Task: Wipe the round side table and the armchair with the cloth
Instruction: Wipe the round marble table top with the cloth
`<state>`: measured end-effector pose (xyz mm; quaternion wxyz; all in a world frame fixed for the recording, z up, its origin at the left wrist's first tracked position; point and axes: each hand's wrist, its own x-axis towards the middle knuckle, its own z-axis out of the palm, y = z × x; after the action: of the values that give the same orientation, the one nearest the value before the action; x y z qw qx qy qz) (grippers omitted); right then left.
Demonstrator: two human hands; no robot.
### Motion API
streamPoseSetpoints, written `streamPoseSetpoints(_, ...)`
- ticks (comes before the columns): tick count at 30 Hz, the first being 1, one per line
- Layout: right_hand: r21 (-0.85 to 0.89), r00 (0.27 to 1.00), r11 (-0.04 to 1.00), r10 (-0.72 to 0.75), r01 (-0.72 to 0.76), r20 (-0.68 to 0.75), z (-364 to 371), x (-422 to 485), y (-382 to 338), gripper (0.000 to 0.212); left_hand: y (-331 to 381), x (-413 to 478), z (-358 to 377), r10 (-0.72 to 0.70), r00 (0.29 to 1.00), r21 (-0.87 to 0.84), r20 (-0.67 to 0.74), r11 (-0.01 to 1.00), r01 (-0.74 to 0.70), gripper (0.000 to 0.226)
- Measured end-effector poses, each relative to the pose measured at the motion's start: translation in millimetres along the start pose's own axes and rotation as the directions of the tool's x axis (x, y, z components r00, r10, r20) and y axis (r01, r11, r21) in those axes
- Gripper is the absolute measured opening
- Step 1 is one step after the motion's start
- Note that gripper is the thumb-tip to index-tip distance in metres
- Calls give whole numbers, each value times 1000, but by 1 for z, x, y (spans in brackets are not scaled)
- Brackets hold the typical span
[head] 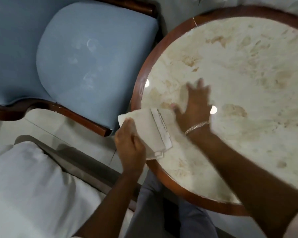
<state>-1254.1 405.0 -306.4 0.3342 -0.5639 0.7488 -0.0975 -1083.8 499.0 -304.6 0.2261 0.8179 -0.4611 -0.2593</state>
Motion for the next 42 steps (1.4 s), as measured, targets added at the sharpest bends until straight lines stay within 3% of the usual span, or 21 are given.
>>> streamPoseSetpoints(2, 74, 980, 977, -197, 199, -26, 33, -38, -28, 67, -3, 21, -19, -6, 1000, -63, -24, 998, 4, 30)
streamPoseSetpoints(4, 49, 950, 949, -312, 311, 10, 68, -63, -55, 66, -10, 44, -39, -34, 999, -209, 28, 977, 39, 22)
streamPoseSetpoints(6, -73, 950, 947, -309, 312, 48, 98, -72, -73, 74, -10, 70, -57, -140, 982, -347, 123, 921, 175, 26)
streamPoseSetpoints(8, -196, 960, 940, -276, 280, 52, 120, -72, -82, 88, -9, 99, -67, -172, 969, -361, 180, 904, 227, 29)
streamPoseSetpoints(10, -283, 949, 909, -314, 307, 21, 135, -75, -82, 97, 0, 125, -69, -68, 986, -297, 152, 948, 111, 32)
streamPoseSetpoints(13, -339, 937, 890, -345, 306, -59, 140, -93, -63, 86, 27, 152, -53, 274, 943, -25, 188, 961, -274, 38)
streamPoseSetpoints(15, -352, 944, 900, -311, 258, -104, 139, -115, -50, 77, 44, 157, -33, 422, 815, 47, 398, 877, -478, 46)
streamPoseSetpoints(16, -367, 950, 903, -284, 222, -126, 140, -128, -45, 74, 50, 155, -22, 468, 697, 50, 544, 811, -583, 51)
streamPoseSetpoints(18, -383, 955, 915, -218, 129, -199, 141, -153, -33, 70, 53, 149, 0, 497, 419, 55, 760, 594, -803, 61)
streamPoseSetpoints(19, -389, 958, 918, -178, 79, -225, 140, -165, -23, 70, 50, 147, 10, 496, 316, 66, 809, 457, -887, 65)
streamPoseSetpoints(20, -413, 968, 910, -131, 32, -214, 138, -178, -12, 76, 48, 147, 19, 495, 261, 82, 829, 353, -932, 68)
streamPoseSetpoints(22, -444, 983, 893, -13, -72, -185, 133, -206, 15, 90, 44, 147, 32, 512, 238, 118, 825, 256, -960, 75)
streamPoseSetpoints(24, -391, 964, 896, 122, -209, -234, 124, -230, 35, 87, 43, 145, 44, 551, 239, 133, 800, 226, -965, 78)
streamPoseSetpoints(27, -254, 878, 866, 339, -432, -339, 112, -229, 52, 80, 46, 142, 64, 605, 211, 143, 768, 158, -977, 81)
streamPoseSetpoints(28, -171, 801, 818, 457, -549, -387, 107, -216, 51, 81, 50, 141, 71, 619, 200, 142, 759, 142, -980, 81)
streamPoseSetpoints(31, 160, 447, 590, 736, -791, -508, 83, -147, 42, 82, 66, 135, 101, 670, 150, 130, 727, 81, -988, 84)
streamPoseSetpoints(32, 190, 435, 582, 752, -790, -495, 74, -122, 38, 80, 74, 133, 111, 678, 134, 122, 723, 66, -990, 83)
streamPoseSetpoints(35, -51, 723, 800, 511, -598, -466, 70, -96, 38, 73, 97, 129, 129, 680, 119, 119, 723, 46, -992, 84)
streamPoseSetpoints(37, -89, 767, 828, 465, -554, -443, 74, -120, 47, 71, 109, 130, 134, 667, 115, 118, 736, 41, -992, 86)
streamPoseSetpoints(38, -50, 722, 792, 527, -609, -449, 76, -137, 54, 71, 114, 131, 136, 667, 108, 117, 737, 32, -993, 86)
streamPoseSetpoints(42, 160, 404, 526, 784, -835, -472, 51, -165, 102, 74, 132, 139, 149, 682, 102, 132, 725, 8, -991, 90)
